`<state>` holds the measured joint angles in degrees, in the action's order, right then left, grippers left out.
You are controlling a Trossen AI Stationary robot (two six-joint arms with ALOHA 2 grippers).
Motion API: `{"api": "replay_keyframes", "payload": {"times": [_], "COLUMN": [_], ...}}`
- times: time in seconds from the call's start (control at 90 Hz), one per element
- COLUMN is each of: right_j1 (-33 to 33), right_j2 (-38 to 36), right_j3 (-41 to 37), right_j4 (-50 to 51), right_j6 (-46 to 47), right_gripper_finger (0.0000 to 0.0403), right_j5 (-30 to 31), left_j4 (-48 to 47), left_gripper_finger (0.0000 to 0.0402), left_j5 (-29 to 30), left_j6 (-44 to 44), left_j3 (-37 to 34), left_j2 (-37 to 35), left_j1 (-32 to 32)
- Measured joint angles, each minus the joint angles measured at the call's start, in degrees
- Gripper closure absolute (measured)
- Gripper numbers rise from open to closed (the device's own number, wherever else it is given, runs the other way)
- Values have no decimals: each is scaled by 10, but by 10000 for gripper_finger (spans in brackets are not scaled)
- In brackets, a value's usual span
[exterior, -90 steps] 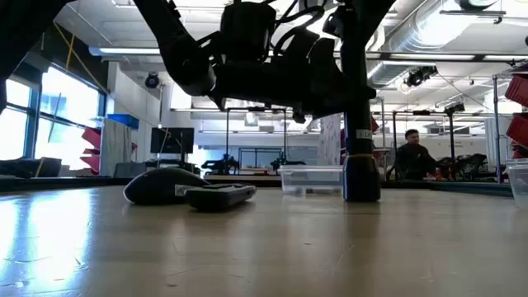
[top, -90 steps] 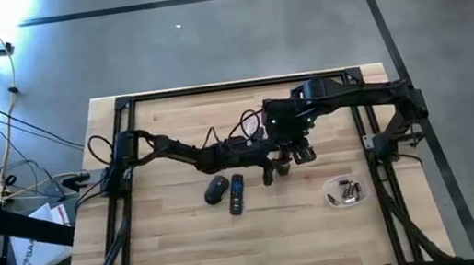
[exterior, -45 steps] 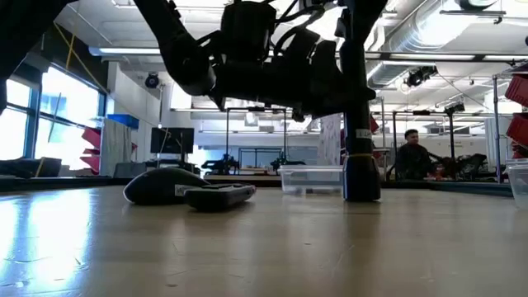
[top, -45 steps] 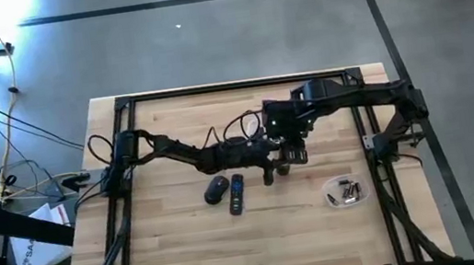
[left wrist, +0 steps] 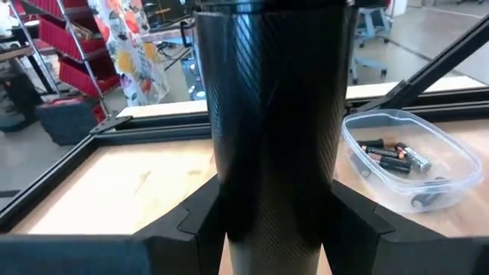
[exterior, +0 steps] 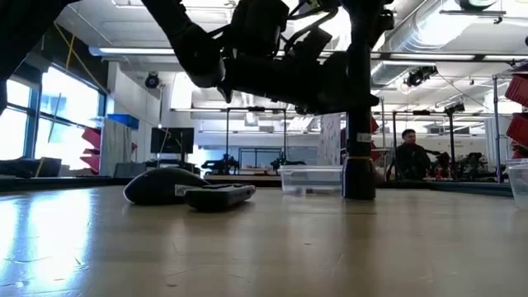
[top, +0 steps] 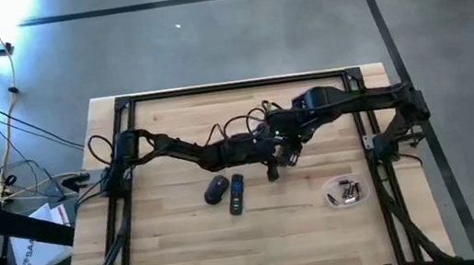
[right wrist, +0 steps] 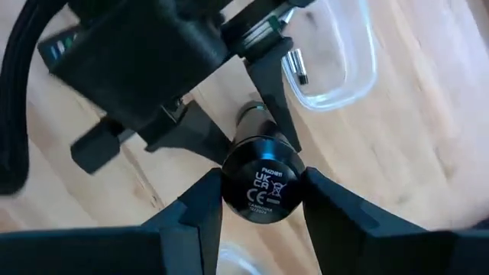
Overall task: Insert battery
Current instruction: Close the flashlight battery compartment
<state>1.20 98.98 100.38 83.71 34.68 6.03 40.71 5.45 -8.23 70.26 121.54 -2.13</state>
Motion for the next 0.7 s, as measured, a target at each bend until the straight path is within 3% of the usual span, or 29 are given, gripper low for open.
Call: {"api": "replay_keyframes", "payload": {"times": [0.3, 0.7], "right_j1": [-4, -24], "right_j2": [0, 1], "right_j3": [0, 0], "right_j4": [1, 4], "right_j6": [194, 294], "right_gripper_finger": [273, 263], "right_j5": [4, 19], "left_j4": [-4, -9], "left_gripper_finger": [255, 255], "left_j5": [-7, -2], "left_j6": [27, 85], "left_j3": [1, 2], "left_j2": [0, 0], "left_j1": [-1, -1]}}
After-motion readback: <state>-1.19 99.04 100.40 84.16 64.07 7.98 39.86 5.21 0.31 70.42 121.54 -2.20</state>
